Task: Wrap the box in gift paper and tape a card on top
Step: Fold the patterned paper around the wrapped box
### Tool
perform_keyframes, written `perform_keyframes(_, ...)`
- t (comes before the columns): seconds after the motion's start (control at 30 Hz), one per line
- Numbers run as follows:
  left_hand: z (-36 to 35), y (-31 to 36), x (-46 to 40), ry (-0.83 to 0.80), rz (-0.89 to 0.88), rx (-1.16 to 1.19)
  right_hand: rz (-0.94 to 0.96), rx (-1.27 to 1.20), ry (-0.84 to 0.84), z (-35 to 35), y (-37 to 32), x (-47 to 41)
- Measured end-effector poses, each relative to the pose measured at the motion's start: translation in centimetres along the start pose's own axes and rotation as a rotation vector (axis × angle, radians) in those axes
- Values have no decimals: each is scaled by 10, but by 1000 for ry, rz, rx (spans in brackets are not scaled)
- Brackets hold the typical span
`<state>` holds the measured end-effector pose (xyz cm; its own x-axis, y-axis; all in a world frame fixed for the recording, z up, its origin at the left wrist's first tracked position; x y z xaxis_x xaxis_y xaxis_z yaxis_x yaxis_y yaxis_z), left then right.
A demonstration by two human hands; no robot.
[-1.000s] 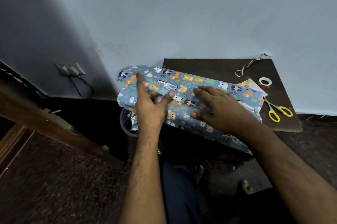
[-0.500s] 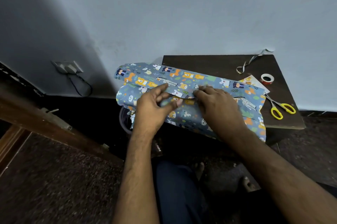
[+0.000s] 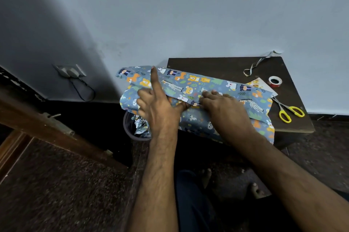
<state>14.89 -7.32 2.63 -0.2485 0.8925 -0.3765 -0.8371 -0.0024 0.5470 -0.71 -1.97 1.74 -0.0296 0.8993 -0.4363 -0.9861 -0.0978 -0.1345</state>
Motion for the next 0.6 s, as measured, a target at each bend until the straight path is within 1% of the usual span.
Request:
perform_keyframes(0.07,1,2,4,41,5,-30,-11,-11,-100,-1,0,0)
perform_keyframes(0.17,-1,1,5,9,-27,-38,-66,-2,-136,2,-6,4)
perform_keyframes(0.23,-3,-4,3,-34,-11,-22,-94,57,-221,2,-12,14)
perform_keyframes(0.3,-2,-7,0,-51,-12,-4,-70,177,-278,-5,-15,26)
perform_keyframes(0.4,1,-9,-2,-73,-44,-10,-74,217,-205,-9,-14,37)
perform_keyframes(0.47,5,-10,-1,-96,-85,71,-94,191,-166,-12,-8,41)
perform_keyframes(0.53,9,-11,0,-176,-96,163,-110,193,-150,-11,-2,41)
perform_keyframes(0.6,9,-12,2,-294,-118,152,-116,168,-140,-9,7,36)
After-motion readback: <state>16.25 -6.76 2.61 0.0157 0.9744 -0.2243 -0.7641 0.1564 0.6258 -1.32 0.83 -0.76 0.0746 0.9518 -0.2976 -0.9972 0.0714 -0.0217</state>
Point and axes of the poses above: each hand's wrist, its own x-axis away from the middle knuckle, its own z-axis out of the back of the hand, y = z × x, the point moved 3 cm from there along -x, towards the middle knuckle, and after that the axes turned 14 degrees about y, right-handed, at the moved point
